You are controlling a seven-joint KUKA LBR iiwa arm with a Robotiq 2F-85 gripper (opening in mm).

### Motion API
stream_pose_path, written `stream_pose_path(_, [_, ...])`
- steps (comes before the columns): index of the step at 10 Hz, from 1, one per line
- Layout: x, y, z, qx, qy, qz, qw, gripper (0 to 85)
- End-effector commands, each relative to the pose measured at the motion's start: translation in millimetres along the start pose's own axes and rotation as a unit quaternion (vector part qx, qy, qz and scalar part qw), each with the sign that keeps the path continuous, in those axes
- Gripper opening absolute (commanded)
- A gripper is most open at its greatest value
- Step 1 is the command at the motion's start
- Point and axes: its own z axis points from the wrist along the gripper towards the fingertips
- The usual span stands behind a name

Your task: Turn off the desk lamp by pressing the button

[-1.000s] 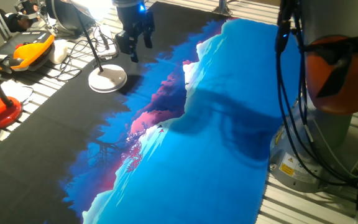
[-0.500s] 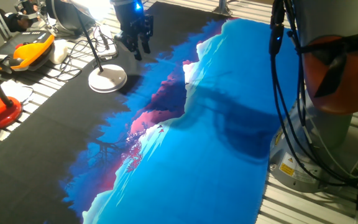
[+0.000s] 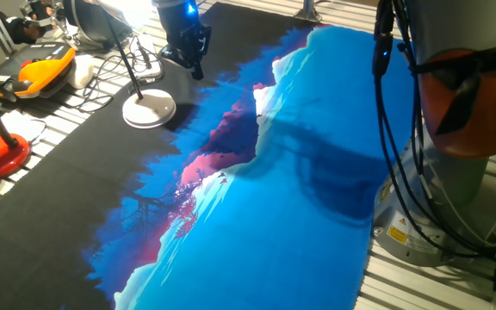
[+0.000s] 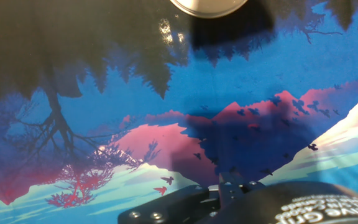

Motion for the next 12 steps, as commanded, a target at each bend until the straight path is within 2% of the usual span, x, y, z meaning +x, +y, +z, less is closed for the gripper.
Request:
stream_pose_path(1, [0.0,0.0,0.0,0.000,0.000,0.000,1.0000,0.0])
stream_pose_path(12, [-0.1,0.1,0.0,0.000,-0.001,0.009,1.0000,0.0])
